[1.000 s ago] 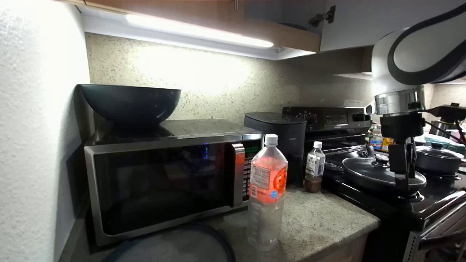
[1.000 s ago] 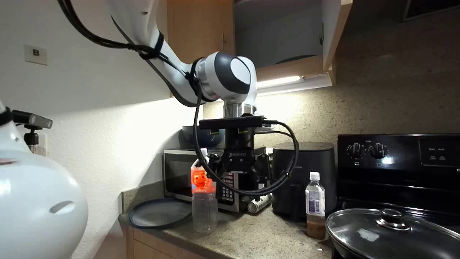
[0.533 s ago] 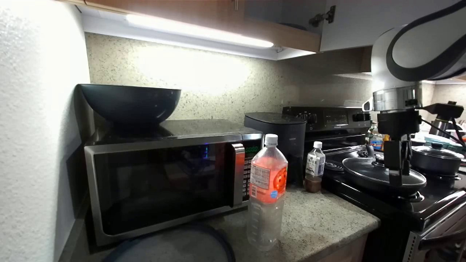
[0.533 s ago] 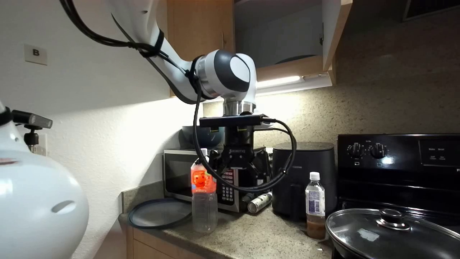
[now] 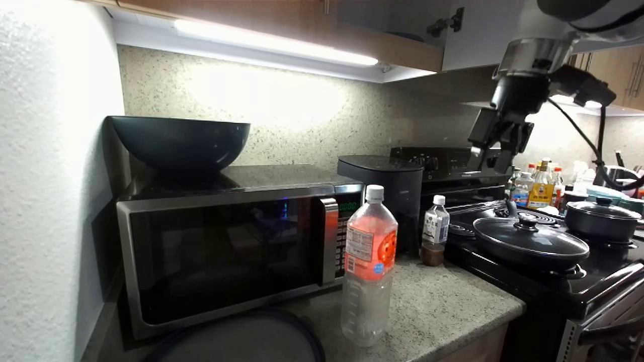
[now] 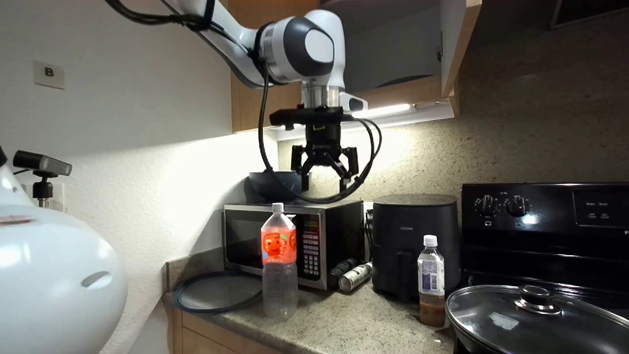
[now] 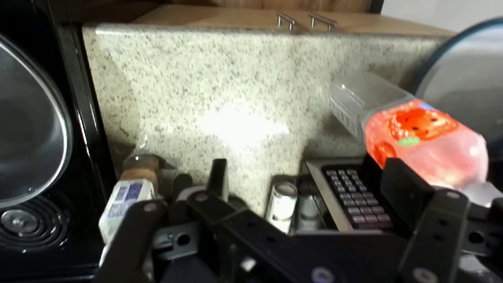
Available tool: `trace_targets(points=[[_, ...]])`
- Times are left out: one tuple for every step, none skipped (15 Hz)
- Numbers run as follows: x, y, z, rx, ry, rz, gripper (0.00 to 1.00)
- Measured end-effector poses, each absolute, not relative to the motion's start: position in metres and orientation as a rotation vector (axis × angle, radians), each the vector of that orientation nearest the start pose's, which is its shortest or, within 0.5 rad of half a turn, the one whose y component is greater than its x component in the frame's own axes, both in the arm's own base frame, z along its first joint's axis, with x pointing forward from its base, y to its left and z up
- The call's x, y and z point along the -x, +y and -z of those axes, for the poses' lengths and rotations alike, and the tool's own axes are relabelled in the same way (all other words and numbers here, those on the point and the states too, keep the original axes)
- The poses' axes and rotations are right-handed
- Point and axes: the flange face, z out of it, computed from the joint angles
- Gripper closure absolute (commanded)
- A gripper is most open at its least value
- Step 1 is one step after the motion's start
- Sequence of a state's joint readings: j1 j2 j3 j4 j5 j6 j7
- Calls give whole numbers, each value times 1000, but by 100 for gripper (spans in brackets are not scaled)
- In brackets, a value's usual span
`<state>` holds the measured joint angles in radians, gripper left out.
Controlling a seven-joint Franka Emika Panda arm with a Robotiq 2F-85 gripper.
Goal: Take the lid out of the cupboard and place it on the microwave
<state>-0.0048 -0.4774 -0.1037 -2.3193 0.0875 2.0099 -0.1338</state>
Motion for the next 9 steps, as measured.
trace_targets(points=[[-421,-46,-558,3002,38,339,0],[-418,-48,-577,2991,67,419,0],[-413,-49,-590,2982,83,478,0],[-408,-50,-596,2976,91,506,0],[-405,-49,-599,2973,94,517,0],[-405,-49,-599,2973,96,519,0],[-405,-49,-598,2973,96,518,0],[-405,-49,-597,2973,96,516,0],[-406,-50,-599,2969,98,536,0]])
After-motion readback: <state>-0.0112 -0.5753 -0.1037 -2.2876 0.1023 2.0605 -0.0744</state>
